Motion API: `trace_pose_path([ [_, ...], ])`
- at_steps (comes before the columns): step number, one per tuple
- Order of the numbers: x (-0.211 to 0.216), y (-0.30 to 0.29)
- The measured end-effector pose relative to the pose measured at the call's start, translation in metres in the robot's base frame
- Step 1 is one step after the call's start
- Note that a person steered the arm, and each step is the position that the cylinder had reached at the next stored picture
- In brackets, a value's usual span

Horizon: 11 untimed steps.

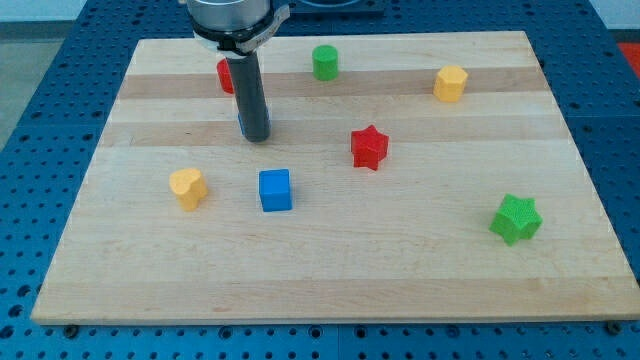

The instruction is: Push the blue triangle to the left side of the red circle

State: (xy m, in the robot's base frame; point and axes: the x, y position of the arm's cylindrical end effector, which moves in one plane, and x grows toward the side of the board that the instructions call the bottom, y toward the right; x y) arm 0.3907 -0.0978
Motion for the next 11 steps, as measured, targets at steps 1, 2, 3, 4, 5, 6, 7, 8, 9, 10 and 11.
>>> trace_pose_path([
  [1, 0.003, 0.019],
  [2, 0.002, 0.020],
  [3, -0.013, 0.014],
  [4, -0.036, 0.001],
  [5, -0.057, -0.032],
  [6, -0.061, -0.062],
  [7, -0.061, -0.068],
  [8, -0.060, -0.093],
  [9, -0.059, -0.100],
  [10, -0.059, -0.114],
  [11, -0.059, -0.146],
])
